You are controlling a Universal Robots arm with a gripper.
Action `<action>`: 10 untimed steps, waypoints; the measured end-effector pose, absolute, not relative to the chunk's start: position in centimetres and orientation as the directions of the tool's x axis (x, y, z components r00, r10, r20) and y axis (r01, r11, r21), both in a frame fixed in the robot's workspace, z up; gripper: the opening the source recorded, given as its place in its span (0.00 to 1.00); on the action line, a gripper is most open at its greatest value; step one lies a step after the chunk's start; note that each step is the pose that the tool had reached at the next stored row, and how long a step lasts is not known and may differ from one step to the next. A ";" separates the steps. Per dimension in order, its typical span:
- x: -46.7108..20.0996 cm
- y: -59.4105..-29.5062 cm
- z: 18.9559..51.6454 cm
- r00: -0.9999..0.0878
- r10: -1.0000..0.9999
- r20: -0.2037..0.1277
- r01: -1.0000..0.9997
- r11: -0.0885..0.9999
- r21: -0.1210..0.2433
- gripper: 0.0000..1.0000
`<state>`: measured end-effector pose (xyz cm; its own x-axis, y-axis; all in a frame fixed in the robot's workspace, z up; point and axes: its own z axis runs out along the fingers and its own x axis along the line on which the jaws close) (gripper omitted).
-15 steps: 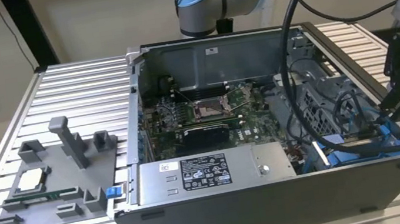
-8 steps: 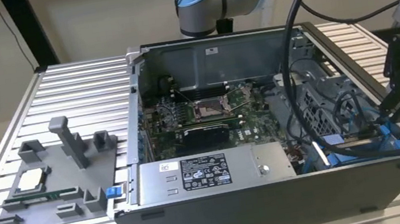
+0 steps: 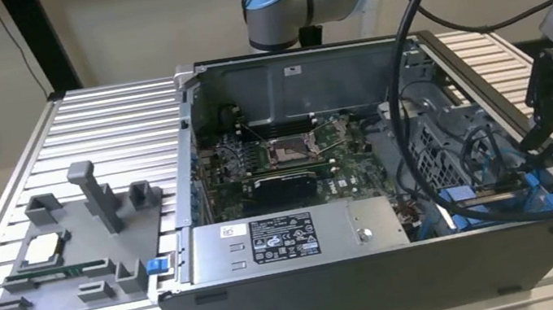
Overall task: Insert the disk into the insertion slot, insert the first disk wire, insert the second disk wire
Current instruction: 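Insert the second disk wire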
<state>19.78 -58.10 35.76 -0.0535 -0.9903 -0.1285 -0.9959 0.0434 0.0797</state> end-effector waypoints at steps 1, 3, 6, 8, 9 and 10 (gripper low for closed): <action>19.8 -58.1 35.8 -0.054 -0.989 -0.136 -0.996 0.043 0.080 1.00; 19.8 -58.1 35.8 -0.053 -0.987 -0.148 -0.996 0.042 0.081 1.00; 19.8 -58.1 35.8 -0.054 -0.986 -0.160 -0.996 0.041 0.081 1.00; 19.8 -58.1 35.8 -0.054 -0.984 -0.167 -0.996 0.040 0.081 0.00; 19.8 -58.1 35.8 -0.054 -0.984 -0.171 -0.996 0.040 0.082 0.00; 19.8 -58.1 35.8 -0.054 -0.983 -0.174 -0.996 0.040 0.082 0.00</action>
